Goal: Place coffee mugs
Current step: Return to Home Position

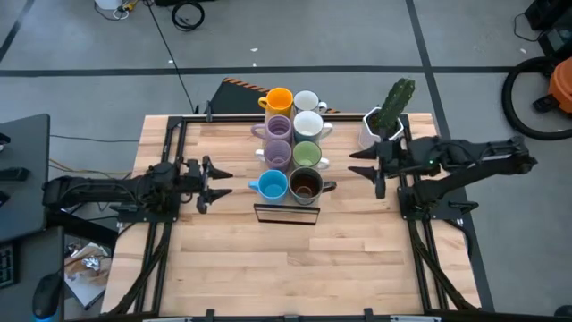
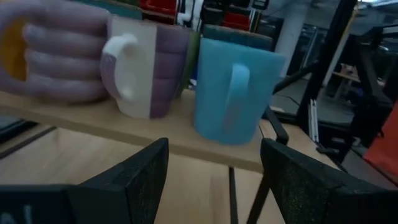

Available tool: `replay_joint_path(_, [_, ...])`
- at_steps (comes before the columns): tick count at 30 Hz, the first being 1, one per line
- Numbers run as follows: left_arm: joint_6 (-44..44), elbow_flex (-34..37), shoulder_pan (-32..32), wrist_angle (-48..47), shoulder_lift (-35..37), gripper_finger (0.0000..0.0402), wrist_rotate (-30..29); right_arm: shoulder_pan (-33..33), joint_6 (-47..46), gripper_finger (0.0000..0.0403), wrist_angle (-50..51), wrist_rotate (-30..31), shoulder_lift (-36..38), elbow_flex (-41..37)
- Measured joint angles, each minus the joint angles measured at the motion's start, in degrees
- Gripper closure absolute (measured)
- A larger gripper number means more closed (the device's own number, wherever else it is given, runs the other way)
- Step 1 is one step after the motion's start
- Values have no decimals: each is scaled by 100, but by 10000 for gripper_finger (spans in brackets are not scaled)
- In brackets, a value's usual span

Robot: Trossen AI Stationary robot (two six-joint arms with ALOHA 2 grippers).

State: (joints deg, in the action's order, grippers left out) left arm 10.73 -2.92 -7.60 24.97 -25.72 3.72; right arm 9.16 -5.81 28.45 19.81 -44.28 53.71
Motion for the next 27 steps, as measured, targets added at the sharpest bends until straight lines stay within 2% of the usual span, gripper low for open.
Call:
replay_joint_path(5, [1,2,2,-383,356,139,37,-122,71,229,-1107,-41,630,-1105])
replay_joint_path(15, [45,243,9,-681,1095,139,-83,-566,-432,229,-3595,-194,1512,-3285])
replay_joint_path(23, [-316,243,9,-1031,1623,139,-57,-1192,-808,234,-4769,-239,1938,-4288])
replay_joint_path(27, [-449,245,9,-1381,2091,142,-325,-1426,-879,239,-5281,-453,2094,-4594])
